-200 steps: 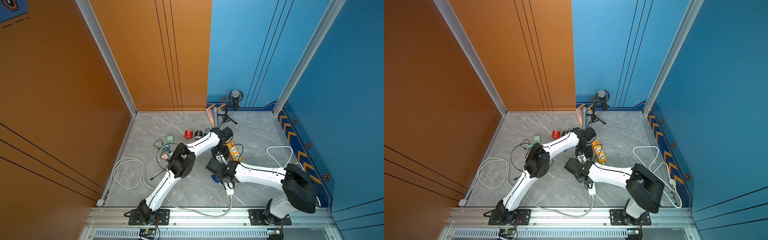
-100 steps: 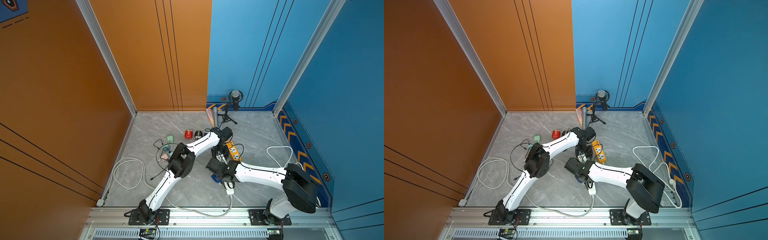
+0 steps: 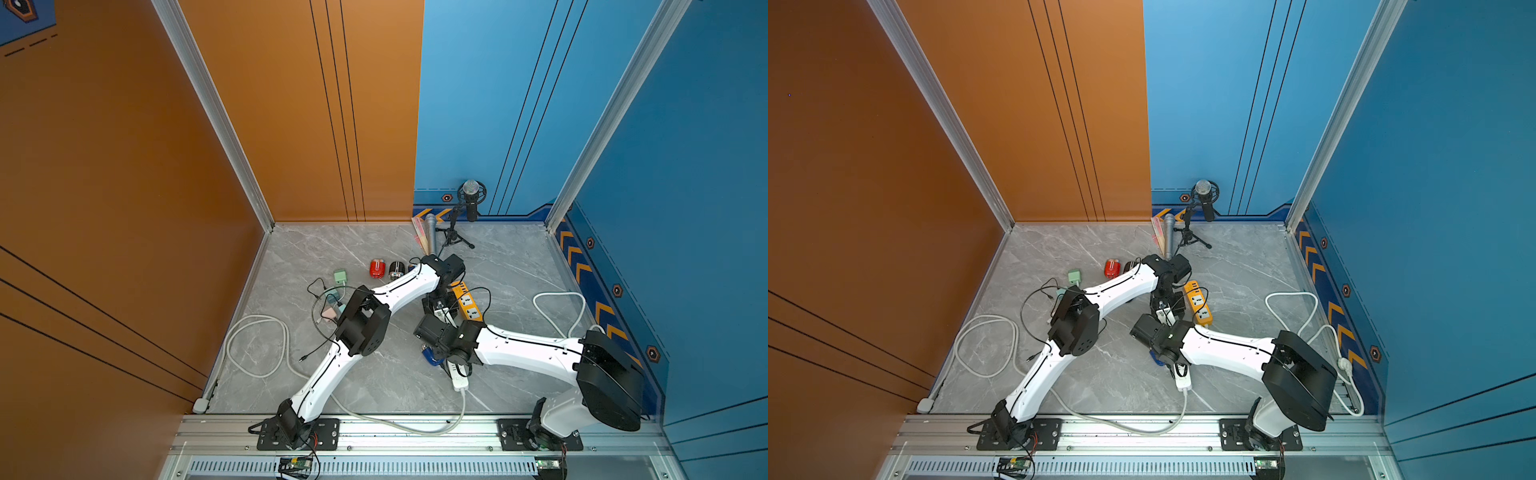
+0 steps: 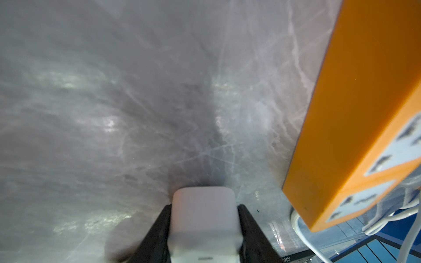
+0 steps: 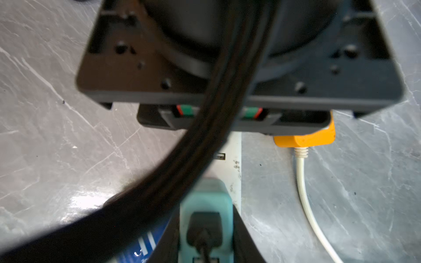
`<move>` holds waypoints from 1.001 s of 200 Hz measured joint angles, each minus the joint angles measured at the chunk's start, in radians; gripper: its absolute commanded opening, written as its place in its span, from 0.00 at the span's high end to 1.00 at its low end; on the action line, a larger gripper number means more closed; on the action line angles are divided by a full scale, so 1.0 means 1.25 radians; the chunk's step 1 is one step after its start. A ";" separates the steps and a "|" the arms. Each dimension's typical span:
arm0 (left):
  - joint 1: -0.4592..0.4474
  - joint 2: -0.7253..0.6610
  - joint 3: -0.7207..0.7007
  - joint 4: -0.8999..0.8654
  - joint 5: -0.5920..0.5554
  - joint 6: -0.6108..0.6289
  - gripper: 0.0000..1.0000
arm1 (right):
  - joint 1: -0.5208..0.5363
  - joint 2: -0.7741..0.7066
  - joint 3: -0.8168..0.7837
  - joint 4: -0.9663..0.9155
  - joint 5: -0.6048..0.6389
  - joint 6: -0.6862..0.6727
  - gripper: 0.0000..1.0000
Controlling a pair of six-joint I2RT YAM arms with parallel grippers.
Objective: Unplug the electric shaver
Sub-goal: Remove the plug from the socket.
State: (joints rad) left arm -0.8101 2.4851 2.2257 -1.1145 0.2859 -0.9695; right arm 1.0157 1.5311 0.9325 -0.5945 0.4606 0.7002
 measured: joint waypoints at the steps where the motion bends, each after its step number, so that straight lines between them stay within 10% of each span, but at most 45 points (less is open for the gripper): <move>1: 0.000 0.000 0.000 0.000 0.000 0.000 0.62 | 0.000 0.000 0.000 0.000 0.000 0.000 0.86; 200: 0.006 0.000 0.002 -0.025 0.017 0.000 0.63 | -0.052 -0.021 0.020 -0.013 -0.109 0.011 0.88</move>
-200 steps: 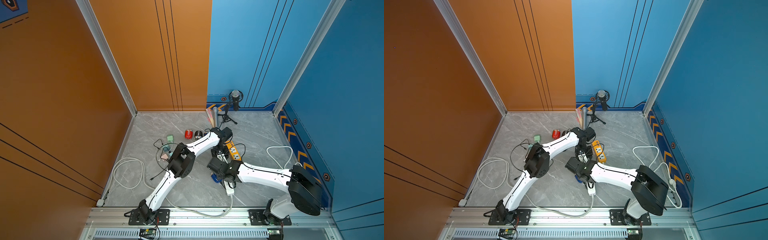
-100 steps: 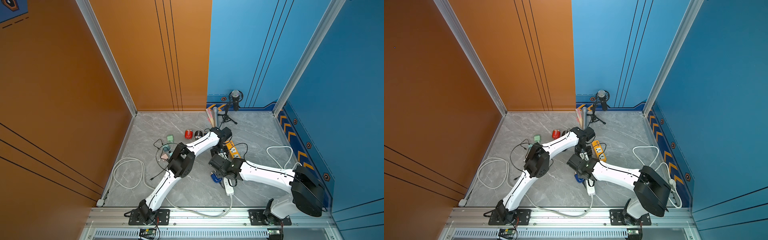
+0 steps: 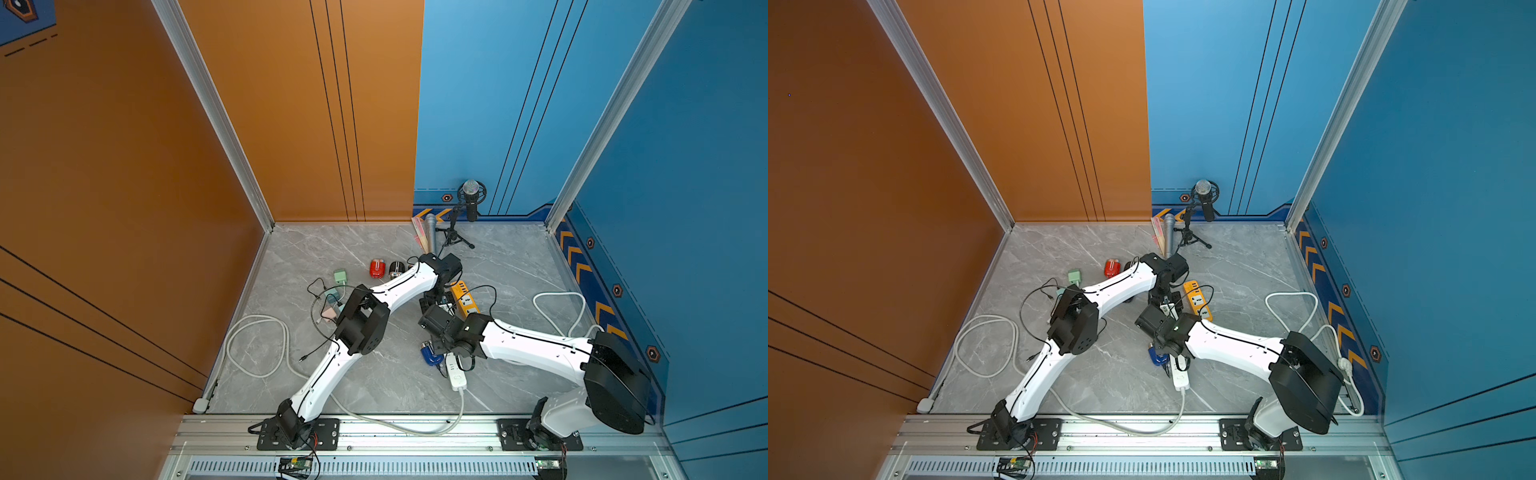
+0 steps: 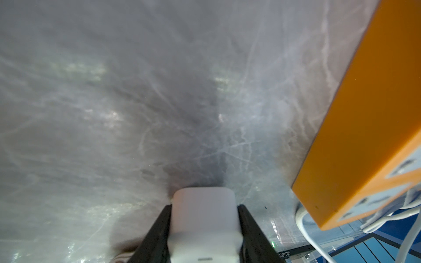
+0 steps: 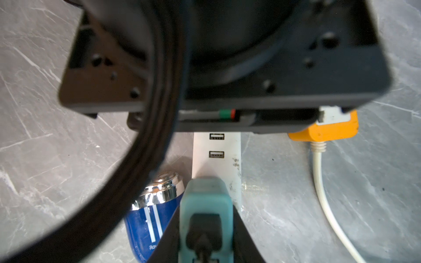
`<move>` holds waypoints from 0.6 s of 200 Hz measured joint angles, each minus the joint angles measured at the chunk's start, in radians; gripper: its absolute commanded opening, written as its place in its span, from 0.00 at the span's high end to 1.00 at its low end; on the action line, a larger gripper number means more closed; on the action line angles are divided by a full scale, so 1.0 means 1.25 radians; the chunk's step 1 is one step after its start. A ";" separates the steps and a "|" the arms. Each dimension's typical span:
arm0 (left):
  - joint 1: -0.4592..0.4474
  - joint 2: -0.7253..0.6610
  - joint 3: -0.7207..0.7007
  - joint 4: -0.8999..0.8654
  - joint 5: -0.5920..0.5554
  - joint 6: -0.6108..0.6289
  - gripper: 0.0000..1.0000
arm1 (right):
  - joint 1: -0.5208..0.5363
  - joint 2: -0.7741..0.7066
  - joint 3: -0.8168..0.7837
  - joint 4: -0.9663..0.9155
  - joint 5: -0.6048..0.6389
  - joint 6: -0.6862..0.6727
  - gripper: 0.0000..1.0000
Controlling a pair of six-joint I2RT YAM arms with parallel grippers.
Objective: Unplug the electric shaver
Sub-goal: Remove the plug from the socket.
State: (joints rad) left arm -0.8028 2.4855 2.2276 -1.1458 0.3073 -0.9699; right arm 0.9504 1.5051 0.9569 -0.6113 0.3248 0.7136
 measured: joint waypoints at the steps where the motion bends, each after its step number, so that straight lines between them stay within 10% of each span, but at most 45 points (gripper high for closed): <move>1: 0.000 0.000 0.000 0.000 0.000 0.000 0.63 | 0.000 0.000 0.000 0.000 0.000 0.000 0.88; 120: 0.005 0.003 0.004 0.013 0.003 0.000 0.66 | 0.006 0.033 0.025 -0.024 0.034 0.005 0.90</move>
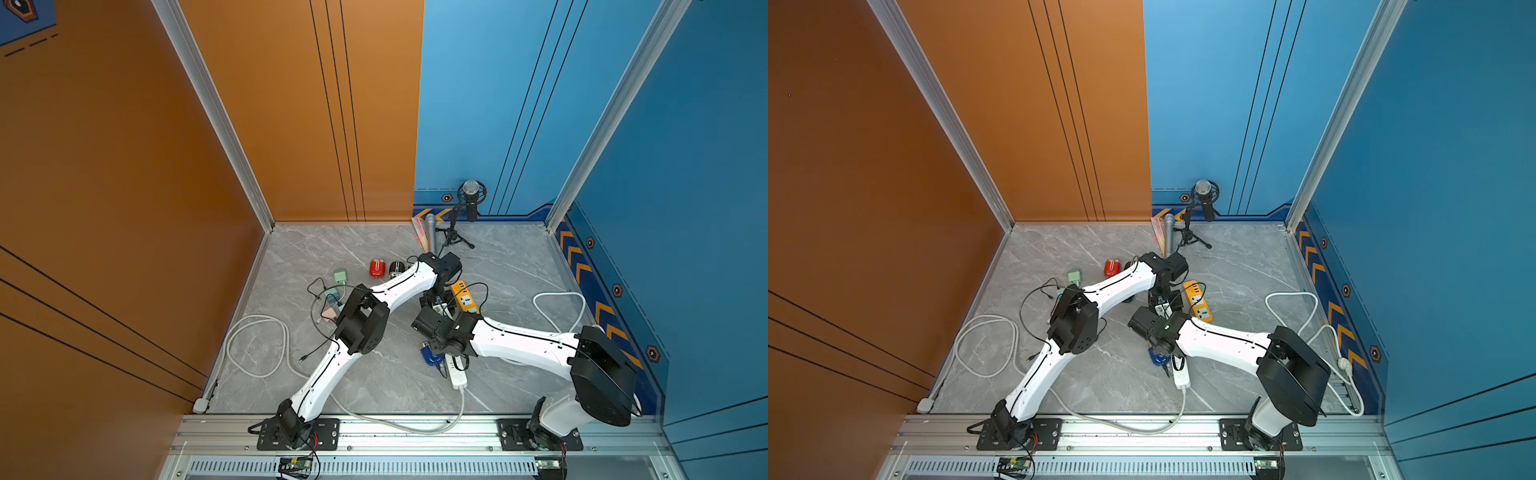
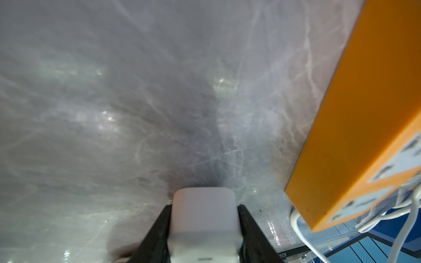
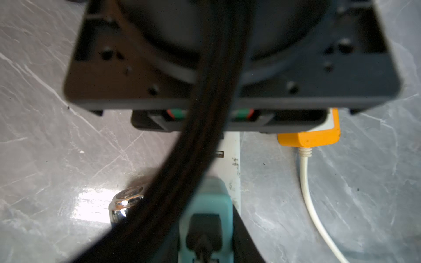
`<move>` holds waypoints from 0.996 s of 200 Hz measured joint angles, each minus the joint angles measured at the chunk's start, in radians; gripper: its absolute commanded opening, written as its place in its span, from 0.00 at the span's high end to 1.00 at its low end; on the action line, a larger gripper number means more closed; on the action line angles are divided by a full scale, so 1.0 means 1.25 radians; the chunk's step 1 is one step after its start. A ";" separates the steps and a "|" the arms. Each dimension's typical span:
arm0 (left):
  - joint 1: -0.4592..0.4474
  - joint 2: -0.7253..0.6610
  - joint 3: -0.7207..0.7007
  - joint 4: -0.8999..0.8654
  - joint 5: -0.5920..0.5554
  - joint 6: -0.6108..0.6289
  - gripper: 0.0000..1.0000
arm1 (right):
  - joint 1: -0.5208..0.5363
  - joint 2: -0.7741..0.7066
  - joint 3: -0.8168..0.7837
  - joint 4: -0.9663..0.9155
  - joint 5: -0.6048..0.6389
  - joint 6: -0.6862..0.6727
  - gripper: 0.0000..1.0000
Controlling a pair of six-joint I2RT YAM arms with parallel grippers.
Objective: Unplug the electric shaver
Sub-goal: Remove the plug from the socket.
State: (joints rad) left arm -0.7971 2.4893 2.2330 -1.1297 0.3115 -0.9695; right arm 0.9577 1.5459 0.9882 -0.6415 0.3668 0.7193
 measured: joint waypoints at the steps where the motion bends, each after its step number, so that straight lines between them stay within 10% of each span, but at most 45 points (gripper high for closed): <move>1: 0.000 0.000 0.000 0.000 0.000 0.000 0.66 | -0.001 -0.002 -0.002 0.001 -0.002 0.000 0.90; 199: 0.009 0.015 0.023 -0.026 0.021 -0.009 0.67 | -0.069 -0.049 -0.019 0.022 -0.127 -0.031 0.89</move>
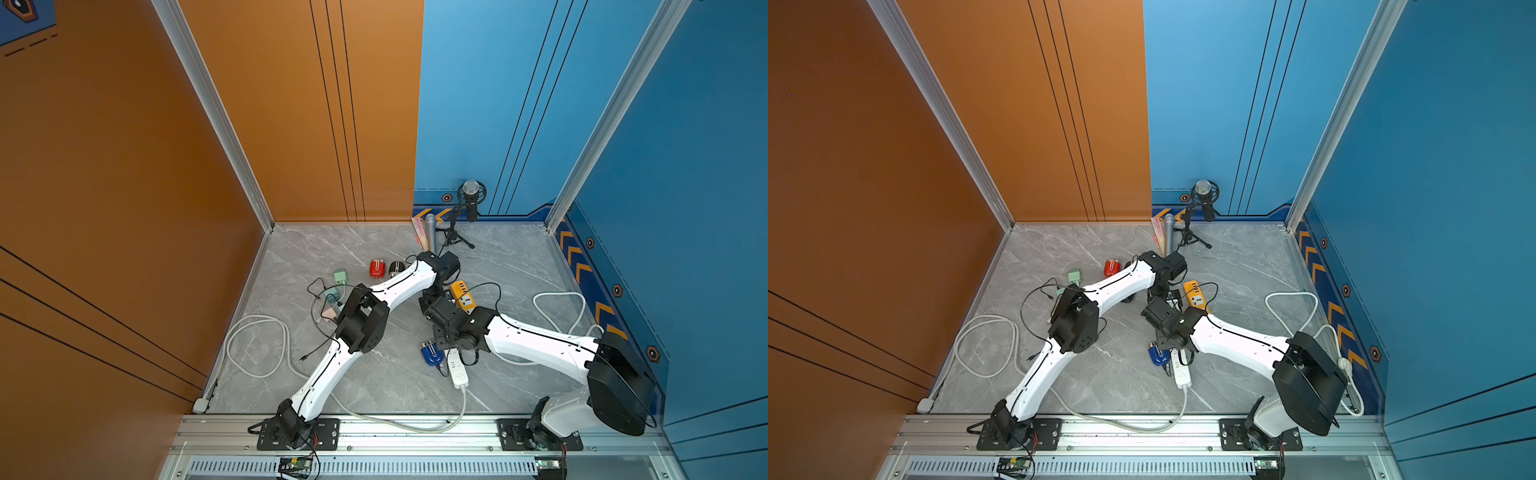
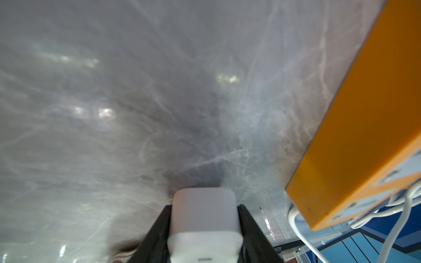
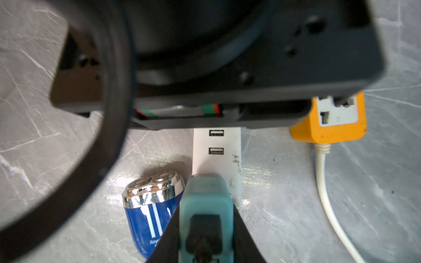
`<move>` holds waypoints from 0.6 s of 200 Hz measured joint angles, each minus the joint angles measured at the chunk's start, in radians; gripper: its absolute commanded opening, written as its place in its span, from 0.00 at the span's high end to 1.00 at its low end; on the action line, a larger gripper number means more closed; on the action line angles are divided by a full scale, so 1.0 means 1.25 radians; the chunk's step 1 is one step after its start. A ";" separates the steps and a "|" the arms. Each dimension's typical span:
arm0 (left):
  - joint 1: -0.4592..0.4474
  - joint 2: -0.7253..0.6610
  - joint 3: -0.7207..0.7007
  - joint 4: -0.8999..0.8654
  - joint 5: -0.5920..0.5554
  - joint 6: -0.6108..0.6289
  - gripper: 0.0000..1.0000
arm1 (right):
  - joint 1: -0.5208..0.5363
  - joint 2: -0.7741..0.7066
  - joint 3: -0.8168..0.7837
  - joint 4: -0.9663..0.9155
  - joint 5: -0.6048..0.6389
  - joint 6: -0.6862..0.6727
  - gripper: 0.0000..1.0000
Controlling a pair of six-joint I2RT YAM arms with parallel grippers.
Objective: Unplug the electric shaver
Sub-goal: Remove the plug from the socket.
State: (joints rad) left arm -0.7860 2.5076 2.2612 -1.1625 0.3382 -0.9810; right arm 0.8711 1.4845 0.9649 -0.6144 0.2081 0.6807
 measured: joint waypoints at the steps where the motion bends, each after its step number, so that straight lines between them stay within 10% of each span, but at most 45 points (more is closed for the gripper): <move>1: 0.000 0.000 0.000 0.000 -0.001 0.000 0.67 | -0.001 0.000 0.000 0.000 -0.001 0.001 0.89; 120: -0.004 0.000 0.005 0.044 0.004 -0.003 0.67 | 0.033 0.064 0.074 -0.087 0.125 0.063 0.90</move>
State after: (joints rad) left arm -0.7910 2.5080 2.2673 -1.1076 0.3435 -0.9844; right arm 0.9127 1.5646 1.0580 -0.7235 0.3637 0.7601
